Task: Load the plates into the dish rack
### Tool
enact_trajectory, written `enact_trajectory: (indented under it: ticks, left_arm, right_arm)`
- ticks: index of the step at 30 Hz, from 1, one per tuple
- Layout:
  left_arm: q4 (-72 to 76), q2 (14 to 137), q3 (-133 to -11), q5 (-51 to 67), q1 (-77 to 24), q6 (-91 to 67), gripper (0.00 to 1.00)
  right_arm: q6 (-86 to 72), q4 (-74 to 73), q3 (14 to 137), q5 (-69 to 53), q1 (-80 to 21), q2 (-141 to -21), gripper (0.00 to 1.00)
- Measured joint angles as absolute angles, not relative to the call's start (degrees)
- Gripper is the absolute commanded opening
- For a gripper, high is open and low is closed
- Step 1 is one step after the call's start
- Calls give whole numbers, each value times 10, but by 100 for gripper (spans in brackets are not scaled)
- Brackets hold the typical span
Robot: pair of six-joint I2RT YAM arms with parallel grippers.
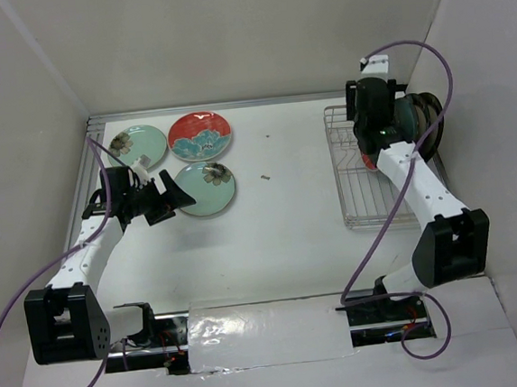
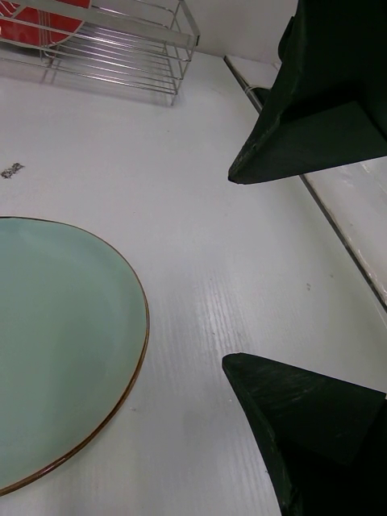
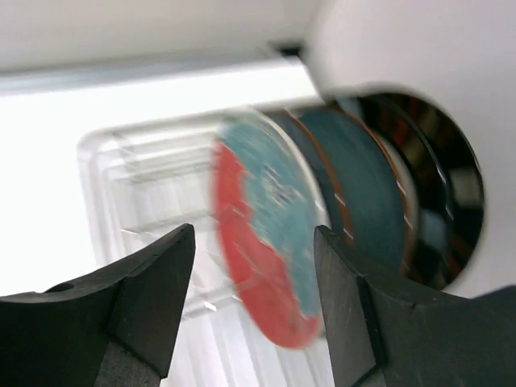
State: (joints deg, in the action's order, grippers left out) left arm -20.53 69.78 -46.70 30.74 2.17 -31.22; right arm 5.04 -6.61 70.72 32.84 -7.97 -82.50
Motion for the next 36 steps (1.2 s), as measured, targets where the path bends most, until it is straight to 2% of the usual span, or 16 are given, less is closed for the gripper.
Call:
enact_trajectory:
  ticks: [3,9,19,22,28,36]
  left_arm:
    - [-205,698,-467,305,22,-312,99]
    - [-206,698,-467,296,22,-312,99]
    - [-213,698,-467,272,22,-303,99]
    - [-223,696,-467,262,22,-299,99]
    - [-243,681,-467,231,19,-286,99]
    - [-246,677,-467,204,11,-284,99]
  right_arm:
    - [48,-88,767,270,-103,-826,79]
    - [-15,-109,886,110,-157,-869,83]
    - [-227,-57,897,-130,-203,-1085,82]
    - [-277,-36,909,-172,-213,-1173,81]
    - [-379,10,1013,-221,-222,-1319,80]
    - [-503,68,1132,-246,-226,-1457,80]
